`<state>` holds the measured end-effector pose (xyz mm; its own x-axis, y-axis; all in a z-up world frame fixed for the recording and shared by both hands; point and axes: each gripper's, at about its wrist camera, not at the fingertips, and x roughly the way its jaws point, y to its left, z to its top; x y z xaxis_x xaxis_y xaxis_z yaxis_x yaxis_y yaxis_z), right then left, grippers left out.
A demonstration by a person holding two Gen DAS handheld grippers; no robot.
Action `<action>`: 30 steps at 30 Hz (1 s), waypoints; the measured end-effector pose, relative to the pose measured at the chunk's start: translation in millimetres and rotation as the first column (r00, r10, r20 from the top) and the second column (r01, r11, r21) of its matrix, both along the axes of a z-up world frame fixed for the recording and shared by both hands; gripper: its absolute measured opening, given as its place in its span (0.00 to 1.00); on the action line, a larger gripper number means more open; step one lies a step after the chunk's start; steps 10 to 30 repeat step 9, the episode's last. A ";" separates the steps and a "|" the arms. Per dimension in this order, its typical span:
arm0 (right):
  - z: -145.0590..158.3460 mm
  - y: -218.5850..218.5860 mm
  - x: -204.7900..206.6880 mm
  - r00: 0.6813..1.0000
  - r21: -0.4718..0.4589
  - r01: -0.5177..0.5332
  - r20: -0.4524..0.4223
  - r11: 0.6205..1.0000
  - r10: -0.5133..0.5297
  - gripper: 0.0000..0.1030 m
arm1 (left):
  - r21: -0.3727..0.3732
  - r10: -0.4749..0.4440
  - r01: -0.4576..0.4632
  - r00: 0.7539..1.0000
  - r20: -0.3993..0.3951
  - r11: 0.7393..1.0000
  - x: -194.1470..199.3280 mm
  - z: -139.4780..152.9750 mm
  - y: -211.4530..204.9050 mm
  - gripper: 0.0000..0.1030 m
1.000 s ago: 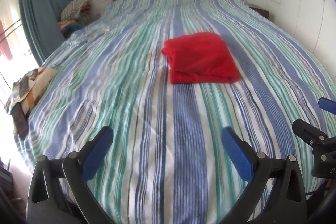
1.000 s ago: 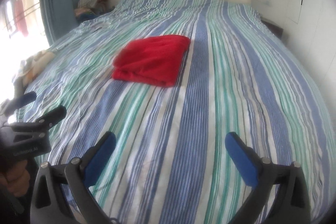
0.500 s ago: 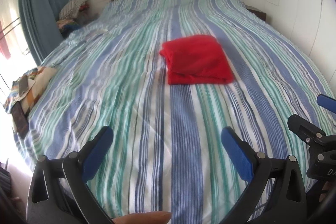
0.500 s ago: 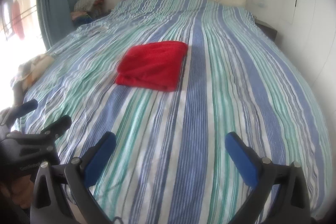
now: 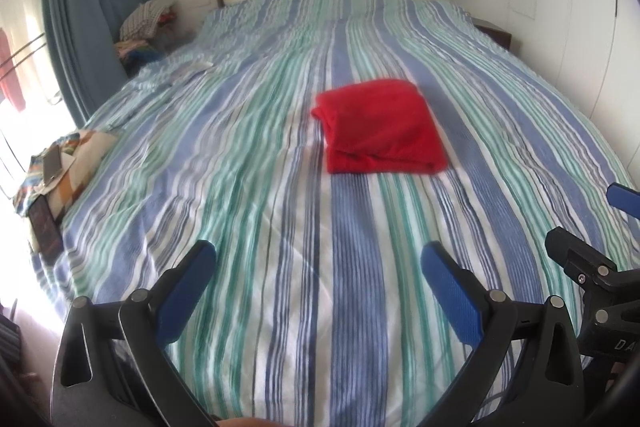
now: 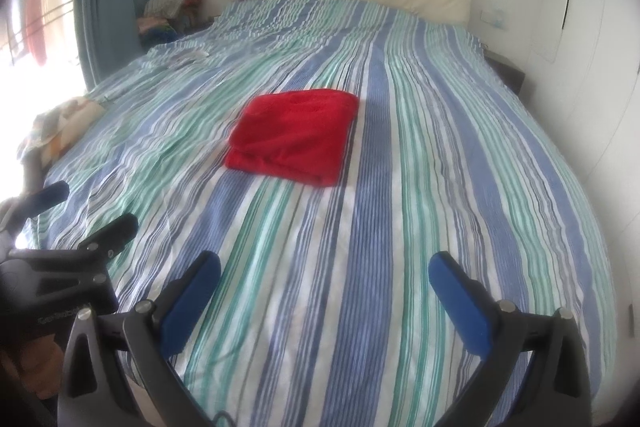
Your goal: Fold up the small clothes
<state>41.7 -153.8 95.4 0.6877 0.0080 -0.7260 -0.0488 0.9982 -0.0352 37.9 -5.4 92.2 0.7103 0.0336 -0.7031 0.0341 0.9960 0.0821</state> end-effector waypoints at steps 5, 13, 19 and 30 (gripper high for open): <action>-2.8 -2.1 -0.7 1.000 0.000 0.005 -0.005 1.000 -0.005 0.99 | -0.017 0.010 -0.010 1.000 0.017 1.000 -2.8 3.2 1.8 1.00; -5.0 -2.2 -1.3 1.000 0.008 0.002 -0.012 1.000 -0.002 0.99 | -0.006 0.012 -0.012 1.000 0.026 1.000 -4.2 4.2 -1.2 1.00; -5.0 -2.2 -1.3 1.000 0.008 0.002 -0.012 1.000 -0.002 0.99 | -0.006 0.012 -0.012 1.000 0.026 1.000 -4.2 4.2 -1.2 1.00; -5.0 -2.2 -1.3 1.000 0.008 0.002 -0.012 1.000 -0.002 0.99 | -0.006 0.012 -0.012 1.000 0.026 1.000 -4.2 4.2 -1.2 1.00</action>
